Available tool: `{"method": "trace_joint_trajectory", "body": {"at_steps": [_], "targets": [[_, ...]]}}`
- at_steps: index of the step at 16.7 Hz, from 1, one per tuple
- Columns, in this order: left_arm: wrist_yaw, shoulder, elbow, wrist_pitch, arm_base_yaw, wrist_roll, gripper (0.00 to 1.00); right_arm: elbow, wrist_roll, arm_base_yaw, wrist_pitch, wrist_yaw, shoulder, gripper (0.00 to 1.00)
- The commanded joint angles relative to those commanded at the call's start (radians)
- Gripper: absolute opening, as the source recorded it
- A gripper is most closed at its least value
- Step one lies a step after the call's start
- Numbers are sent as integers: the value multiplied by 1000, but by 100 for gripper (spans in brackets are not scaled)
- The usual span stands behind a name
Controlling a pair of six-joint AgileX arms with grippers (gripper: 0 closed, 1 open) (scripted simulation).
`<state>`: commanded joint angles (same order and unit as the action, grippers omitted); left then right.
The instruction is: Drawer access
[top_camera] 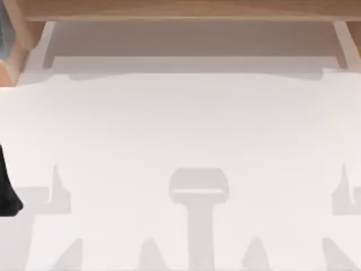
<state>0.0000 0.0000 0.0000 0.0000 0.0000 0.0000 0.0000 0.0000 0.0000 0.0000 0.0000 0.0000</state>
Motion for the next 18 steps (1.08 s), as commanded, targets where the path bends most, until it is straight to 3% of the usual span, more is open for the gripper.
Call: {"method": "trace_joint_trajectory", "body": {"at_steps": [6,18], "targets": [[0,0,0,0,0,0,100,88,1,-45,51,-51,114,100],[0,0,0,0,0,0,100,527,12,-304,297,-298,822,100]]}}
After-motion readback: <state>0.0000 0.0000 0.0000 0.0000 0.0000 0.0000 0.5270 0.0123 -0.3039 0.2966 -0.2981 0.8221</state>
